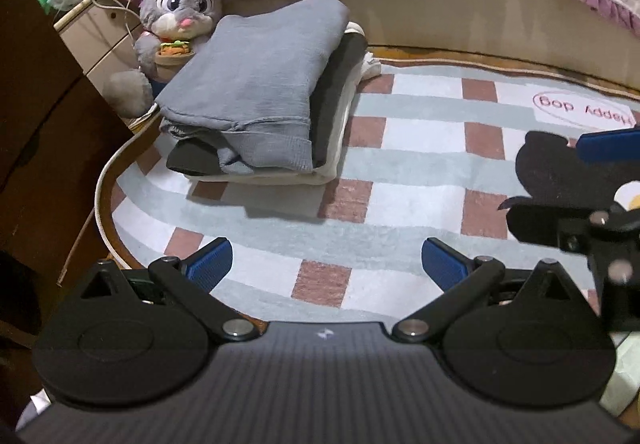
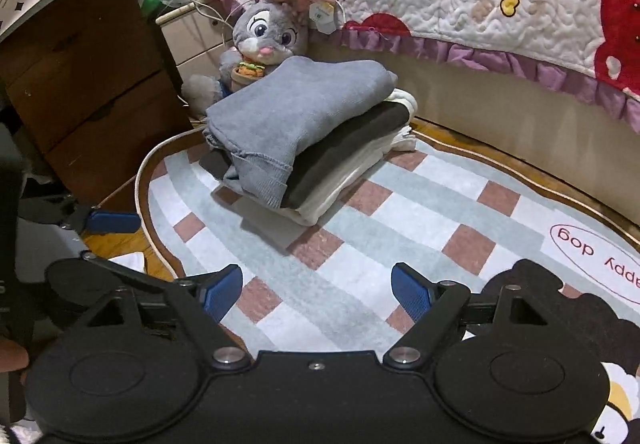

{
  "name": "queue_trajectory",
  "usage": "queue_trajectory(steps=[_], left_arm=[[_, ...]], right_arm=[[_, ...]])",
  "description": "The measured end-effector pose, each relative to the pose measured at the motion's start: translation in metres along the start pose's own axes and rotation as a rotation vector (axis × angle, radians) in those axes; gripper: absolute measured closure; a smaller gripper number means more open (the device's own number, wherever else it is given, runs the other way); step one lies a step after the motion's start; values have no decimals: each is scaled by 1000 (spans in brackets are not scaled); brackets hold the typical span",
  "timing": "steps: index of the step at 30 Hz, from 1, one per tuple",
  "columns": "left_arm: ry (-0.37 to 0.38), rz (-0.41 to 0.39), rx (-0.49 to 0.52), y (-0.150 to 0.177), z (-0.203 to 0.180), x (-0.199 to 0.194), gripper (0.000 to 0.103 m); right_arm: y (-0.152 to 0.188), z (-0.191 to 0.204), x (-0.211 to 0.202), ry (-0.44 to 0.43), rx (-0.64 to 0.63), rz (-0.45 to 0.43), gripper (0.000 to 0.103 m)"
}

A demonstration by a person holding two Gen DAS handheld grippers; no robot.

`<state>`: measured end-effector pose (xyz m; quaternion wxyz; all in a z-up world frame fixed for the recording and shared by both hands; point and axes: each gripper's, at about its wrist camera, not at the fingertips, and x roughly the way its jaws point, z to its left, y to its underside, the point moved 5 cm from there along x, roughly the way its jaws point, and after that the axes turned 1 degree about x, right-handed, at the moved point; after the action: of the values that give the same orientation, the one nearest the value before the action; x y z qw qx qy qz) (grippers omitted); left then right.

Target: Fold clothes

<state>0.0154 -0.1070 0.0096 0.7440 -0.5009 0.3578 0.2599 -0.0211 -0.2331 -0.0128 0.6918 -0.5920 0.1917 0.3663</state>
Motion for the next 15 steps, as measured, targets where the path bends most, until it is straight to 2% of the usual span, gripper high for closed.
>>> queue_trajectory(steps=[15], left_arm=[[-12, 0, 28, -3, -6, 3, 0]], right_arm=[[0, -8, 3, 0, 17, 3, 18]])
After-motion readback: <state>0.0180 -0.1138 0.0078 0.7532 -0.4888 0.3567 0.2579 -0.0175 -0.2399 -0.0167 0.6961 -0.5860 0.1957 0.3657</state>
